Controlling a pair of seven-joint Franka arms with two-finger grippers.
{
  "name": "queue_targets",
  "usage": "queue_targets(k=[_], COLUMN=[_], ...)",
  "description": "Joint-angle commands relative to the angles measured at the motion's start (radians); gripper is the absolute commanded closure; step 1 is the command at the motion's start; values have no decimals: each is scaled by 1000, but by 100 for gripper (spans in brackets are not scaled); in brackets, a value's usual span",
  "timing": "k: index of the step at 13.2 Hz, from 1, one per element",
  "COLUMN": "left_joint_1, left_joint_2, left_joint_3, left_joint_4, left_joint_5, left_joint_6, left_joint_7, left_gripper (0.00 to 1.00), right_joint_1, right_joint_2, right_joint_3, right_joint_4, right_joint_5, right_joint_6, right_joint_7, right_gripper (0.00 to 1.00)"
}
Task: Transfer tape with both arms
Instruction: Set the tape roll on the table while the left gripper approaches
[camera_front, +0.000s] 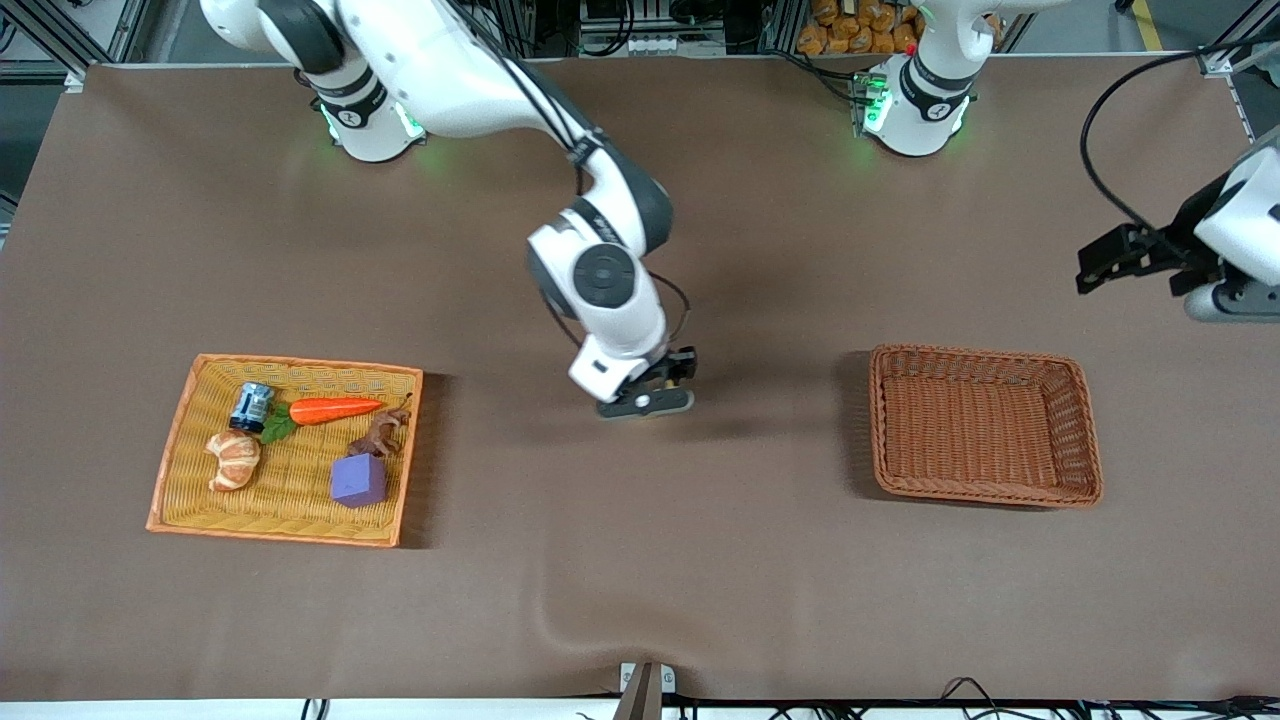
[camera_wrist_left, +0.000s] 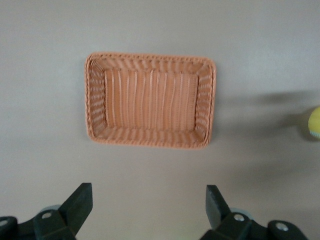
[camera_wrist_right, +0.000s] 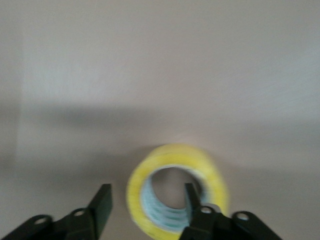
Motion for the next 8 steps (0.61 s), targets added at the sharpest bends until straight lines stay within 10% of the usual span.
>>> queue_targets(k=[1,8], left_joint_1=[-61,-328], left_joint_2=[72,244], left_joint_3=[-22,-24], left_joint_4=[10,9], left_joint_5=[8,3], left_joint_6=[64,283], left_joint_7=[-143,-638], left_gripper=[0,0], right_joint_1=[-177,-550], right_joint_2=[-293,-587], right_joint_3=[21,19], right_joint_4=[-215,-241], right_joint_5=[20,14], right_joint_6=[-135,-520], right_joint_7=[-155,-441], right_gripper=[0,0])
